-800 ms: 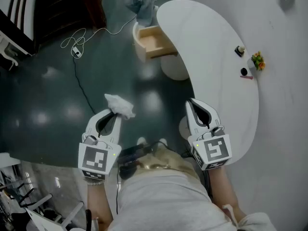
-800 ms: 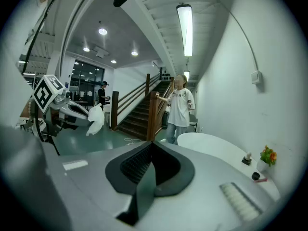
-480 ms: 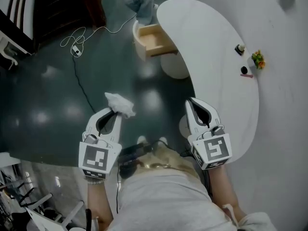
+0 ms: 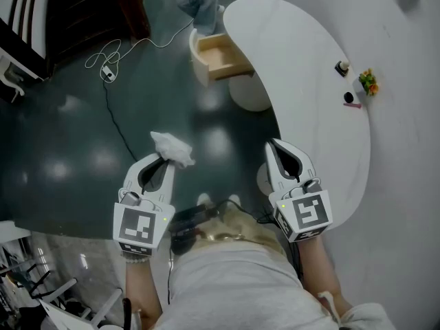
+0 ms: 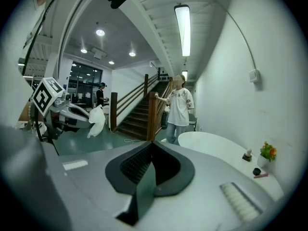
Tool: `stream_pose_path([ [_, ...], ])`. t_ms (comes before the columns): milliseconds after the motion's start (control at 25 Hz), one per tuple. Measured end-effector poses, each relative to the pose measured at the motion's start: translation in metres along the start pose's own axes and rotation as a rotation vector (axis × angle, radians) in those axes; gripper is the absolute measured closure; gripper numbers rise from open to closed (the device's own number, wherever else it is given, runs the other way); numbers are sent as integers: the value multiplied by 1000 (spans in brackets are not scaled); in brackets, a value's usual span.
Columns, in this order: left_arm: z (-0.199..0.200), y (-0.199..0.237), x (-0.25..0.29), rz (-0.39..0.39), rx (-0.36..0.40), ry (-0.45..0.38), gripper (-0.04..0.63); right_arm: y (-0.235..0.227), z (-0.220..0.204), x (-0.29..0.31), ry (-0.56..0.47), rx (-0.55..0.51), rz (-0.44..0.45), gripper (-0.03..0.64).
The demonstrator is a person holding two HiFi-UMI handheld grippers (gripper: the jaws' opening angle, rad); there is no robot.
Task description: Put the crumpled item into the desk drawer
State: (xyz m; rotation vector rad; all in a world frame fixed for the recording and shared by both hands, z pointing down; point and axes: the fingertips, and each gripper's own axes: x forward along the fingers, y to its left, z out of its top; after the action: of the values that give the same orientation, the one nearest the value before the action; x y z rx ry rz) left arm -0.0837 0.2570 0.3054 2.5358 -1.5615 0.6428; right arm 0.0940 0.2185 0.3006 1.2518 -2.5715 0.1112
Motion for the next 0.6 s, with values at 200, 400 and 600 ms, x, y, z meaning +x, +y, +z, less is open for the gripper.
stream_pose_path([
  [200, 0, 4, -3, -17, -14, -3, 597, 6, 2, 0, 3, 4, -19, 612],
  [400, 2, 13, -5, -40, 9, -28, 597, 13, 6, 1, -2, 1, -42, 612],
  [600, 2, 25, -11, -48, 15, -46, 597, 22, 9, 4, -1, 5, -74, 612],
])
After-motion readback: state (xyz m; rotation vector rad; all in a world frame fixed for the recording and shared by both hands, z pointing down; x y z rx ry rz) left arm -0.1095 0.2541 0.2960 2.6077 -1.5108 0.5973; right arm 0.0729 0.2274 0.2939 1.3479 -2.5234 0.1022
